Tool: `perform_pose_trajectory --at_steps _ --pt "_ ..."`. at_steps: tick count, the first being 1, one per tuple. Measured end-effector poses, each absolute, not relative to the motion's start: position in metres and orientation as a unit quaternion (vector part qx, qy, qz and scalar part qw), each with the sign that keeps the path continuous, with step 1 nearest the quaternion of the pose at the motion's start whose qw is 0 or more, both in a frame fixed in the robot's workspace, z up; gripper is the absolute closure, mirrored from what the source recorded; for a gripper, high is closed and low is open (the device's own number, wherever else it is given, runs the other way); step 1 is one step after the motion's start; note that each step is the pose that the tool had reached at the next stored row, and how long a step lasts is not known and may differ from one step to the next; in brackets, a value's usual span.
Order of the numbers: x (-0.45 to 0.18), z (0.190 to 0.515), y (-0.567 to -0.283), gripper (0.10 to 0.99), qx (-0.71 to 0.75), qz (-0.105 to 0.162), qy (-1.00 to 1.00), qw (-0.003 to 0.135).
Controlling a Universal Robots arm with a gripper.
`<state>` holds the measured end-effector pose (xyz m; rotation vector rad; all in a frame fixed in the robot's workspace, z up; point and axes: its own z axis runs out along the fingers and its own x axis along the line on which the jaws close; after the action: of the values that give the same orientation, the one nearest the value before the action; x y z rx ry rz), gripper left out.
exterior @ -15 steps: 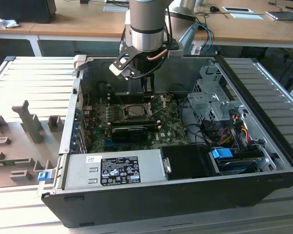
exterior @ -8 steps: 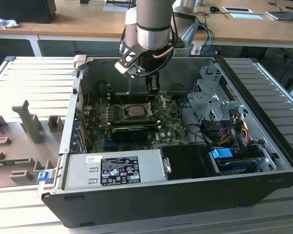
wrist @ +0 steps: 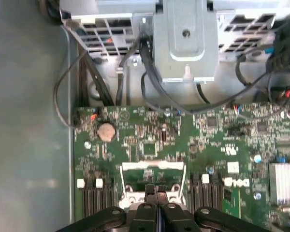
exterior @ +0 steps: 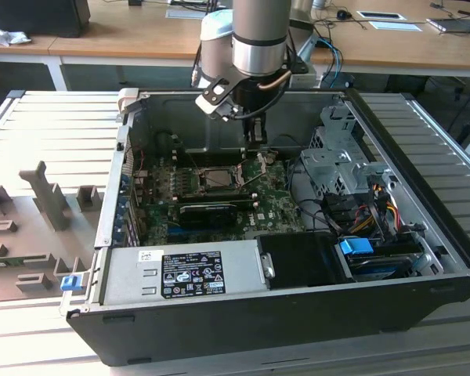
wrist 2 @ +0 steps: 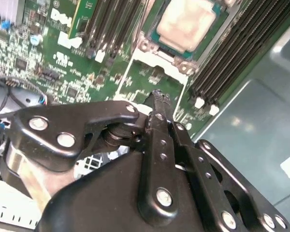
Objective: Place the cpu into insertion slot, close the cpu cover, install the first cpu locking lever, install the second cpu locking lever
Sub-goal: 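Close the cpu cover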
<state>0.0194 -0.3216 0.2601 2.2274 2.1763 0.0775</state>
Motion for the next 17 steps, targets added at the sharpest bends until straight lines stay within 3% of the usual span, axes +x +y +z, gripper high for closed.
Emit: perform_pose_trajectory --at_steps 17 --pt "0.061 0.250 -0.321 0.980 0.697 0.024 0.717 0.012"
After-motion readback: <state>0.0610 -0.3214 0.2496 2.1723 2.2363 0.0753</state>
